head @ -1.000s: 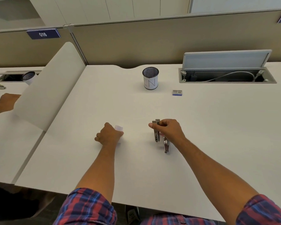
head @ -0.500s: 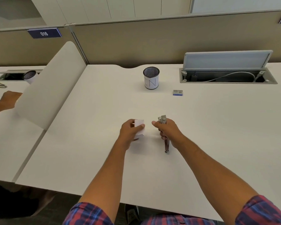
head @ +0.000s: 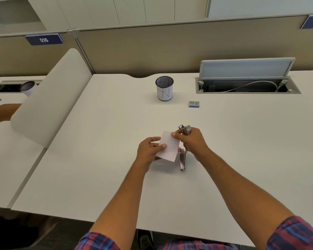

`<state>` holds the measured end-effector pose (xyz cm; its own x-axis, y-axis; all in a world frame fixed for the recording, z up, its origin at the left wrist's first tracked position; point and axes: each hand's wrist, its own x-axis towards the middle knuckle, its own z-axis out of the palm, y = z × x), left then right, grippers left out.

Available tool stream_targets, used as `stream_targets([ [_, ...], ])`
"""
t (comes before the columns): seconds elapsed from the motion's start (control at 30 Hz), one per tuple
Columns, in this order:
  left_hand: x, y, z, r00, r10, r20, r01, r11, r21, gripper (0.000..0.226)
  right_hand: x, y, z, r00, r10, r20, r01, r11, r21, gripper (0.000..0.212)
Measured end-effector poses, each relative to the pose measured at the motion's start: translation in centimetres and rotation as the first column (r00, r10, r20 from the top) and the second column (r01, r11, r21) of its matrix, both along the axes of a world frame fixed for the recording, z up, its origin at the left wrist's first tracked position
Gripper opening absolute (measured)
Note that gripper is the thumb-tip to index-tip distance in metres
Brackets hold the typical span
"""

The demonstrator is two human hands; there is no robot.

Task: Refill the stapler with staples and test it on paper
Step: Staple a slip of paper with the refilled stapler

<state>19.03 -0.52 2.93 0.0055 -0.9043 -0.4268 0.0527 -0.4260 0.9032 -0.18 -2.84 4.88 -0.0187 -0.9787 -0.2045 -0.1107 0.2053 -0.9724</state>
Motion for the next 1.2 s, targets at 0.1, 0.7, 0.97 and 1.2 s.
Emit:
stream_targets([
  [0.1,0.0,0.4,0.0,0.999,0.038,0.027,-0.038,0.999,0.001,0.019,-0.5,-0.4,0.0,0.994,-0.015,-0.112,0.011,0.999,-0.045,0.016],
  [0.7,-2.0,-0.4,0.5,0.9,0.245,-0.361,-0.172,0.96,0.222,0.028,-0.7,0.4,-0.6,0.478,0.056,-0.877,-0.563,0.786,-0.256,0.005],
  [0.97,-1.6,-0.7,-0.1,0.941,0.155,-0.302,-0.15,0.988,0.04,0.029,-1.2,0.0,-1.2,0.538,0.07,-0.84,-0.538,0.796,-0.278,0.01],
  [1.2,-1.6,-1.2,0.3,0.951,0.111,-0.289,-0.132,0.99,-0.053,0.036,-2.1,-0.3,-1.0,0.883,0.129,-0.45,-0.271,0.924,-0.268,0.007],
])
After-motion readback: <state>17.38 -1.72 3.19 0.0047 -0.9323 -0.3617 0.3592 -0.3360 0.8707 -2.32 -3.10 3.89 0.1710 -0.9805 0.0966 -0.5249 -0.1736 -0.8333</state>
